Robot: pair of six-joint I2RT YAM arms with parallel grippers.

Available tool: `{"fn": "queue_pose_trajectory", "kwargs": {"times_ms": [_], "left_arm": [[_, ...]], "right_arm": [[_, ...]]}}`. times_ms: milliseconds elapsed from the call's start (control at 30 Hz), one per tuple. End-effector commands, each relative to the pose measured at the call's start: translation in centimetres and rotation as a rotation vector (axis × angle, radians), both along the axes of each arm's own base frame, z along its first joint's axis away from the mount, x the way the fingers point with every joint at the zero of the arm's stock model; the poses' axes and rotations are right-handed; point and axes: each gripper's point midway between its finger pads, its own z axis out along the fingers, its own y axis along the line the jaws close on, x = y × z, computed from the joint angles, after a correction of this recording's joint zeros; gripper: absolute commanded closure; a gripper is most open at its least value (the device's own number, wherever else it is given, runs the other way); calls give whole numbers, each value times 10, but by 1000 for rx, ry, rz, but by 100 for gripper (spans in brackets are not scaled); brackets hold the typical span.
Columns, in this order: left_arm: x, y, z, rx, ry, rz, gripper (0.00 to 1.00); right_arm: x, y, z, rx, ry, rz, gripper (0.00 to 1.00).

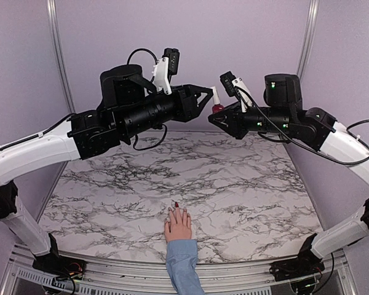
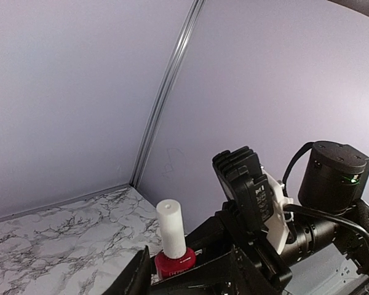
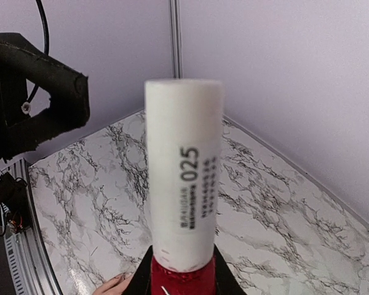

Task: Paint the nails
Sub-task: Screw the nail polish bottle cap onto the nail polish bottle.

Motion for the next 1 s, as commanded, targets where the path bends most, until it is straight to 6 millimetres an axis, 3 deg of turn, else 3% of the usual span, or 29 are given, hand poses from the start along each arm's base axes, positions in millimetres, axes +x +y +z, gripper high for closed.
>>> {"fn": "queue_pose_trajectory", "kwargs": {"times_ms": [0, 700, 800, 967], "left_arm": [[12, -5, -7, 21, 36, 81, 56], [26, -22, -29, 46, 104, 125, 65], [27, -23, -31, 47, 107, 124, 71], [24, -27, -34, 49, 116, 102, 89]], "right_arm": [[0, -8, 10, 9, -18, -45, 100], [-7, 8, -6, -36, 13, -4, 100], [-8, 10, -7, -38, 14, 0, 100], [-10, 11, -3, -50, -12, 25, 100]]}}
